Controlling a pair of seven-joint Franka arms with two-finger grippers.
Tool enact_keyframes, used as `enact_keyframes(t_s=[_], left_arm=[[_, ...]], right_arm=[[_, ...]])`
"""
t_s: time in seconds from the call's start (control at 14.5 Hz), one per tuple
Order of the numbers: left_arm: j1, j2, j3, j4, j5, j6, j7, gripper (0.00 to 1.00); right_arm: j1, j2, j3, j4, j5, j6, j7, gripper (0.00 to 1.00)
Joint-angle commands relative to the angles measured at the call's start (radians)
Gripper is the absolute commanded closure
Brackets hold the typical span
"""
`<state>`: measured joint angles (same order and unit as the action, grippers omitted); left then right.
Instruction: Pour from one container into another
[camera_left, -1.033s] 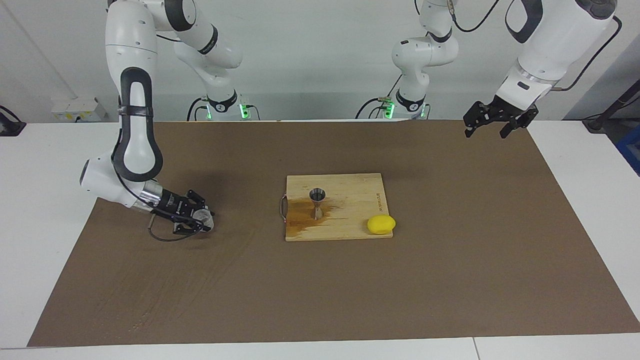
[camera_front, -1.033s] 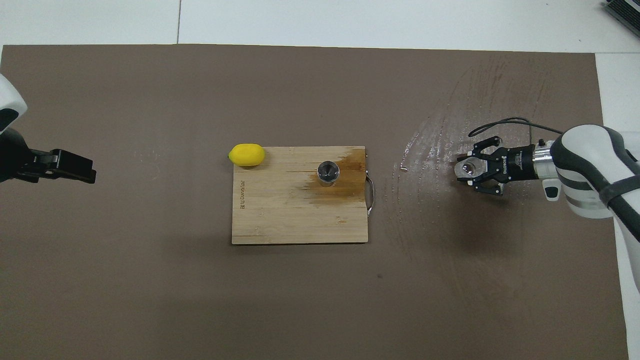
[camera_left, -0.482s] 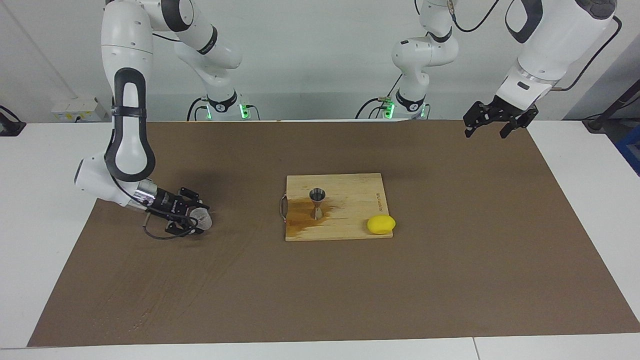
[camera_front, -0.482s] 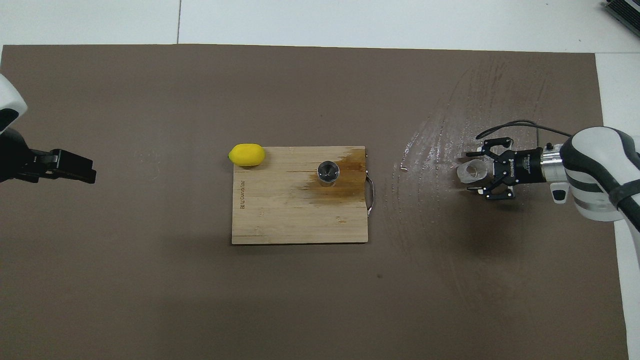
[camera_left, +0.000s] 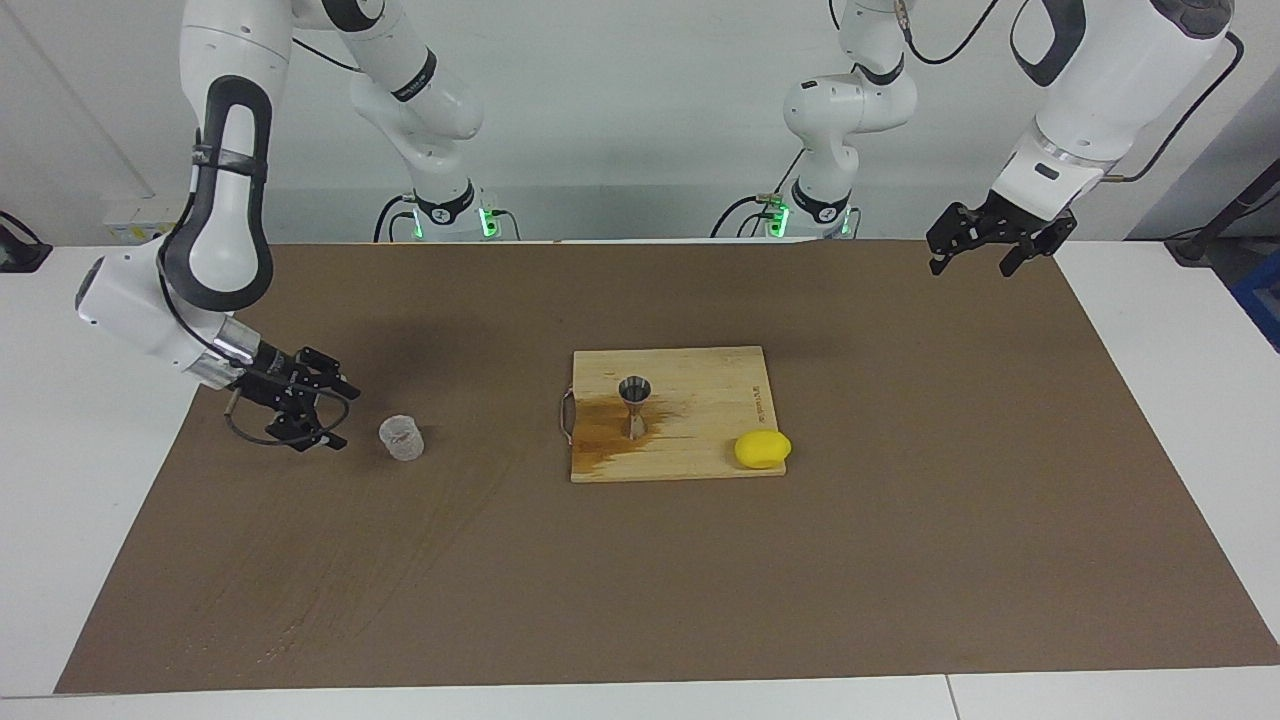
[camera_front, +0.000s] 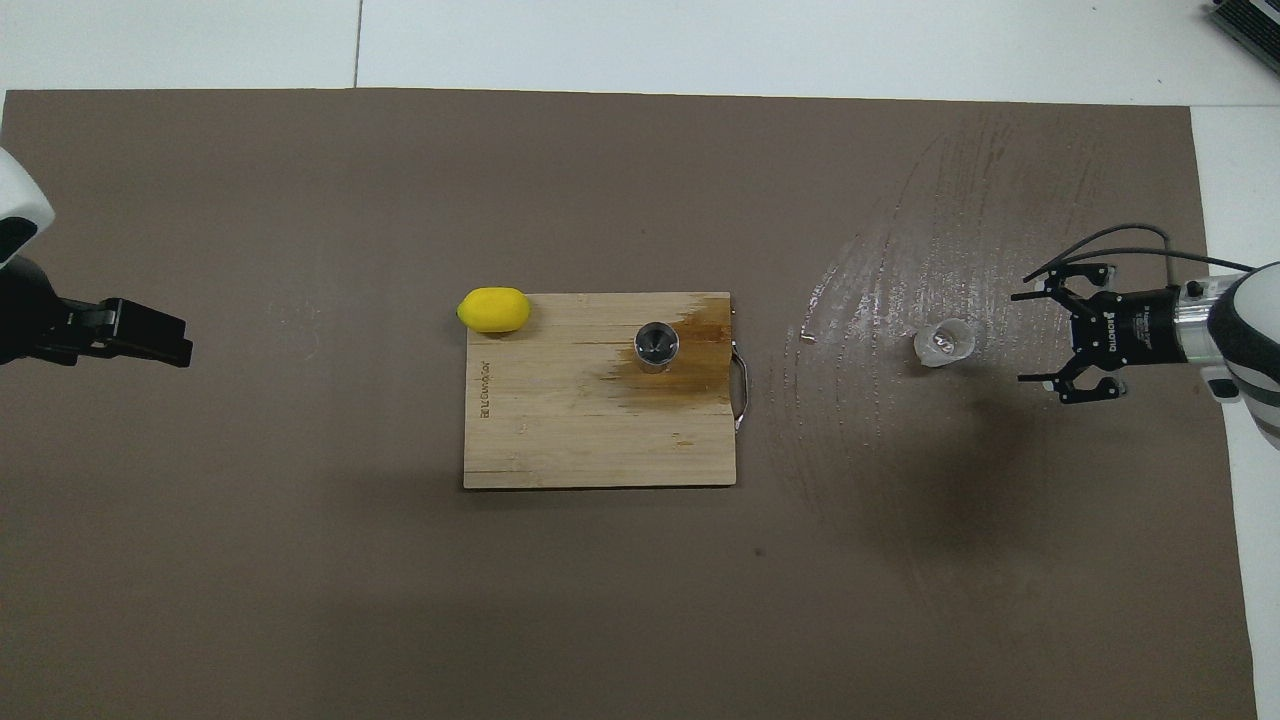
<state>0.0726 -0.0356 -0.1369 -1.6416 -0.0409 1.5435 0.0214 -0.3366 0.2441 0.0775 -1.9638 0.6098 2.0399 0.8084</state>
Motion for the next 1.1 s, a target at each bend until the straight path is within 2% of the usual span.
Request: enact_keyframes(t_s=[0.0, 0.14, 0.34, 0.62, 0.76, 1.03], left_arm=[[0.009, -0.009, -0.003, -0.011, -0.013, 0.004, 0.009, 0.0], [0.009, -0.009, -0.003, -0.011, -0.011, 0.006, 0.009, 0.0], [0.009, -0.009, -0.004, -0.011, -0.013, 0.006, 0.009, 0.0], [0.009, -0.009, -0.004, -0.011, -0.013, 0.004, 0.009, 0.0], [0.009, -0.009, -0.003, -0.011, -0.013, 0.006, 0.009, 0.0], [0.009, -0.009, -0.004, -0.011, -0.011, 0.004, 0.009, 0.0]], right_arm=[[0.062, -0.077, 0.008, -0.03, -0.121, -0.004, -0.061, 0.0], [0.128, -0.085, 0.008, -0.024, -0.226, -0.032, -0.116, 0.0], [0.24, -0.101, 0.01, -0.015, -0.422, -0.038, -0.318, 0.0], [0.335, -0.195, 0.015, 0.0, -0.524, -0.053, -0.452, 0.0], [0.369, -0.216, 0.016, 0.063, -0.608, -0.102, -0.497, 0.0], [0.372, -0.212, 0.016, 0.247, -0.622, -0.245, -0.508, 0.0]])
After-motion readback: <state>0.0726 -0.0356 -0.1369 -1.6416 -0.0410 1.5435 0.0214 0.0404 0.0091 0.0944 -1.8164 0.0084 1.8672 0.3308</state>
